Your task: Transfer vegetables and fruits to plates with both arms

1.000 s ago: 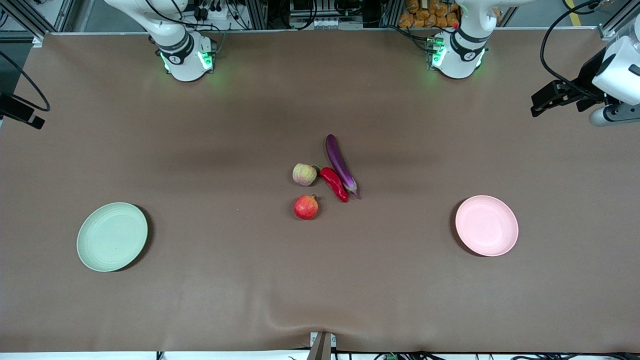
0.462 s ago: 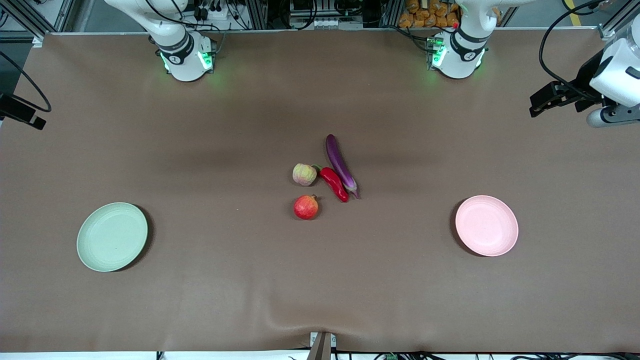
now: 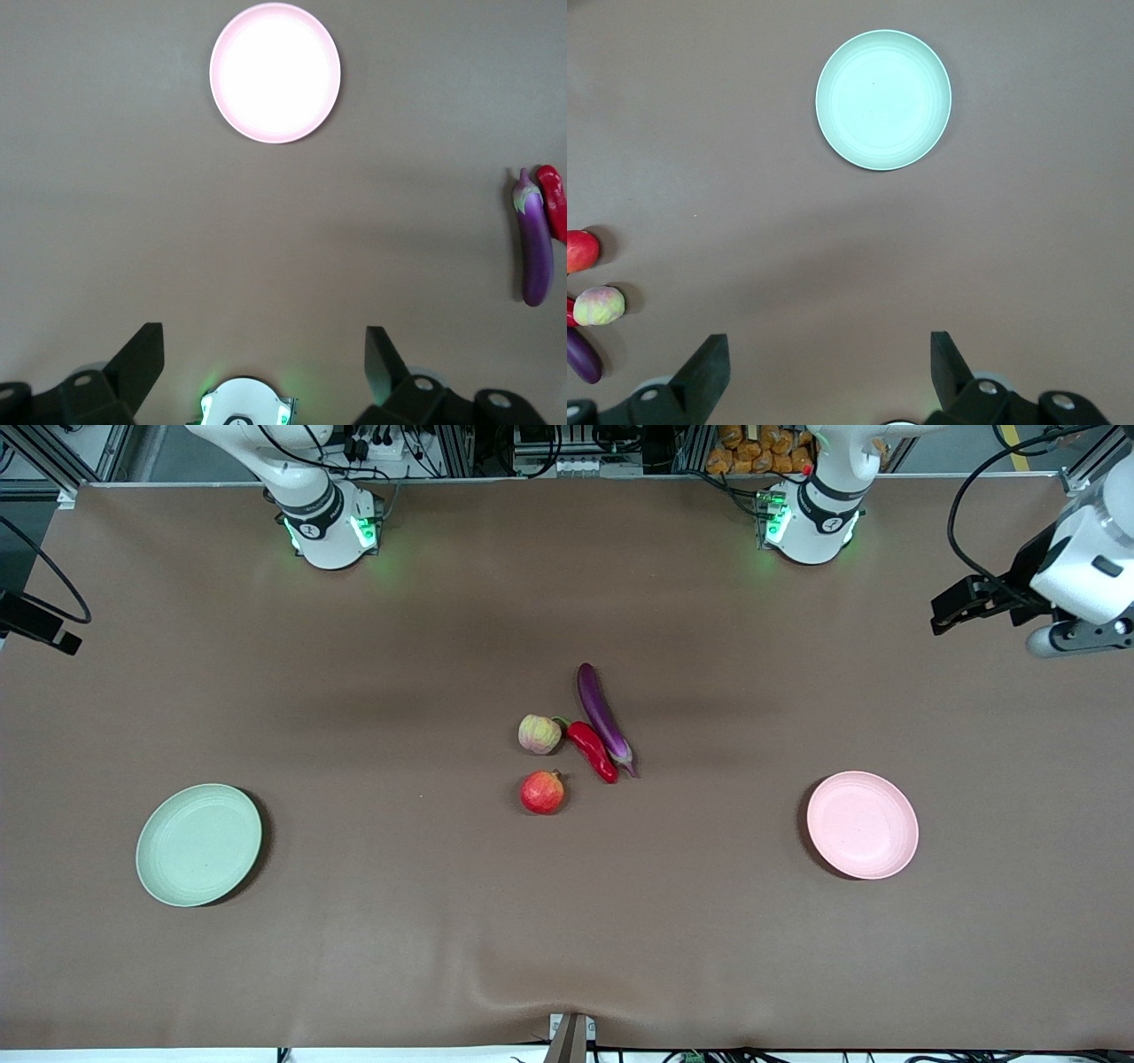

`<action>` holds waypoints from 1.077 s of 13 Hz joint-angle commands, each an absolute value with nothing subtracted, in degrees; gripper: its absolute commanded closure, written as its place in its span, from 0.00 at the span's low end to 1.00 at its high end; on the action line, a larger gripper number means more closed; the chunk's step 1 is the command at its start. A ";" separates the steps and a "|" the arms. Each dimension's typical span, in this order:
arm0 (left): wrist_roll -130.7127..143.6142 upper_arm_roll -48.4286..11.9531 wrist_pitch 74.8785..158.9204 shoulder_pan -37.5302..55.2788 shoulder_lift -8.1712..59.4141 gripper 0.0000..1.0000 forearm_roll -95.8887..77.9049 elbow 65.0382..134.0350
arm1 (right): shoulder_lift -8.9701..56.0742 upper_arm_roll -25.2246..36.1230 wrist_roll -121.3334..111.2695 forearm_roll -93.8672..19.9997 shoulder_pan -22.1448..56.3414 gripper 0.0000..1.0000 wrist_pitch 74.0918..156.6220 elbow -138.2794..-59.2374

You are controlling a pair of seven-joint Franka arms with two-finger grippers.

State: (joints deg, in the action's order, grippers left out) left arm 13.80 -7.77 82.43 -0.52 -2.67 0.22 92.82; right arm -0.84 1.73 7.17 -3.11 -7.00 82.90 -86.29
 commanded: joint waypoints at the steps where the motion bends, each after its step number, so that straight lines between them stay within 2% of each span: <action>1: 21.15 -11.32 85.50 -0.35 -2.64 0.00 -1.14 97.02 | -0.53 1.49 6.86 -4.04 -7.47 0.00 82.35 -85.61; 5: 33.62 -22.64 95.51 -0.35 -2.64 0.00 -1.14 107.11 | -0.53 1.49 6.86 -4.04 -7.38 0.00 82.35 -85.52; 7: 44.93 -29.58 103.84 -0.35 -2.38 0.00 -1.14 112.30 | -0.53 1.49 6.86 -4.04 -7.38 0.00 82.35 -85.60; 10: 58.94 -38.91 112.13 0.09 6.64 0.00 -0.71 113.47 | -0.53 1.49 6.86 -4.04 -7.38 0.00 82.44 -85.61; 14: 65.37 -39.81 120.66 7.02 17.90 0.00 0.00 111.72 | -0.53 1.49 6.86 -4.04 -7.56 0.00 82.35 -85.61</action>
State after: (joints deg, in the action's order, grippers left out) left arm 62.78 -39.80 118.45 5.04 12.22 -0.35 114.52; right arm -0.79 1.73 7.17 -3.13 -7.00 82.84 -86.32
